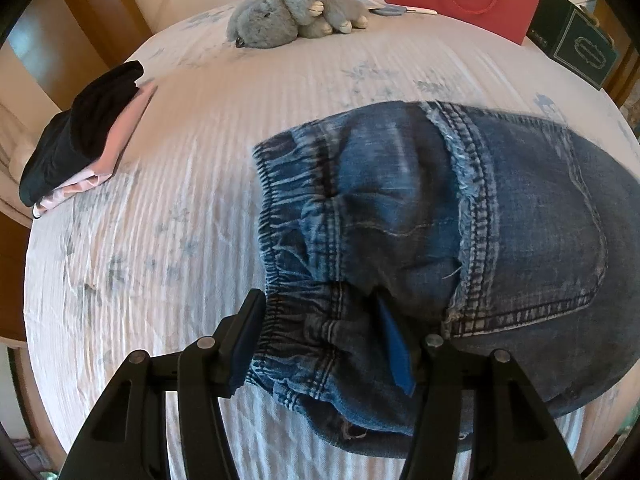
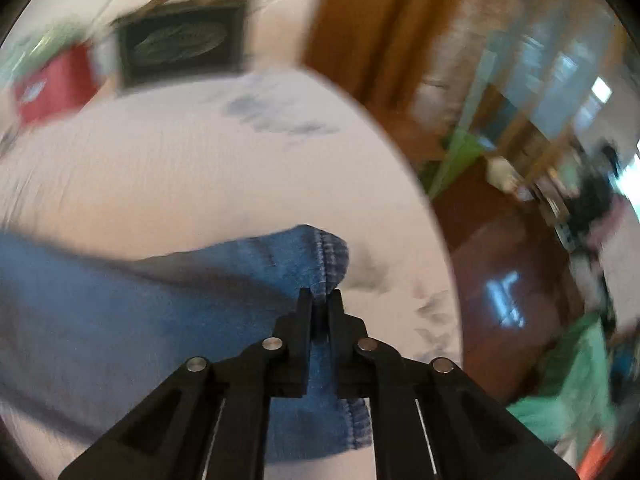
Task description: Fold clothes
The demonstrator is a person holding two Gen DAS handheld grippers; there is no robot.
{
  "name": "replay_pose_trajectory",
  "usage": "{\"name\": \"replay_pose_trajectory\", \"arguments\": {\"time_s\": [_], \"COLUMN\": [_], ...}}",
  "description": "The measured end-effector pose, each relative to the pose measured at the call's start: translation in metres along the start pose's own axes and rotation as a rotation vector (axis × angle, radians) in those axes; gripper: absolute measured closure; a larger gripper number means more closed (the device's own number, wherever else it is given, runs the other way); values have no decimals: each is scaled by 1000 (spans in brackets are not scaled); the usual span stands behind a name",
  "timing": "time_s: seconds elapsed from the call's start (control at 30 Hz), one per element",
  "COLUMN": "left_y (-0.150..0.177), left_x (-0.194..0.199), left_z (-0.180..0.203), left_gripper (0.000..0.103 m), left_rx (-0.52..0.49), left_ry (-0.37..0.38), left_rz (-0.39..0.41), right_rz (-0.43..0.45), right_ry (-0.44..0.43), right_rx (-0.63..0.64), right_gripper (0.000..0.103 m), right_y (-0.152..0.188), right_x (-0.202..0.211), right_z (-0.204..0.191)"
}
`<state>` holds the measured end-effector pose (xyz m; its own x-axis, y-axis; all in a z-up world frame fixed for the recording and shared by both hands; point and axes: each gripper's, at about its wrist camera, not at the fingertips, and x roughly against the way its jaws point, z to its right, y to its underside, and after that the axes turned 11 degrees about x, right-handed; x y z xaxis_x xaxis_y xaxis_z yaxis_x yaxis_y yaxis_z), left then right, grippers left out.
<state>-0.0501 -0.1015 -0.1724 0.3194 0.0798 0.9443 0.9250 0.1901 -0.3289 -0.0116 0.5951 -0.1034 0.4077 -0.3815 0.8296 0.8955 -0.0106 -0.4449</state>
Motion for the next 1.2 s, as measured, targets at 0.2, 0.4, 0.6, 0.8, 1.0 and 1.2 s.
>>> {"name": "replay_pose_trajectory", "arguments": {"time_s": [0.2,0.4,0.6,0.8,1.0,1.2], "left_y": [3,11,-7,-16,-29,-22], "left_x": [8,51,36,63,41,42], "left_z": [-3,-3,-3,41,98,140], "left_gripper": [42,33,32,33,58,74], "left_rx": [19,30,41,-6,-97,-148], "left_ry": [17,95,102,182,219,290], "left_rz": [-10,91,122,183,130,87], "right_rz": [-206,-56,-91,-14,61,94], "right_ry": [-11,-200,-226,-341,-644,-893], "right_rx": [-129,-243,-295,-241,-43,170], "right_gripper": [78,17,17,70,70,70], "right_y": [21,50,54,21,-46,-94], "right_x": [-44,20,12,31,62,97], "right_z": [24,19,5,-31,-155,-319]}}
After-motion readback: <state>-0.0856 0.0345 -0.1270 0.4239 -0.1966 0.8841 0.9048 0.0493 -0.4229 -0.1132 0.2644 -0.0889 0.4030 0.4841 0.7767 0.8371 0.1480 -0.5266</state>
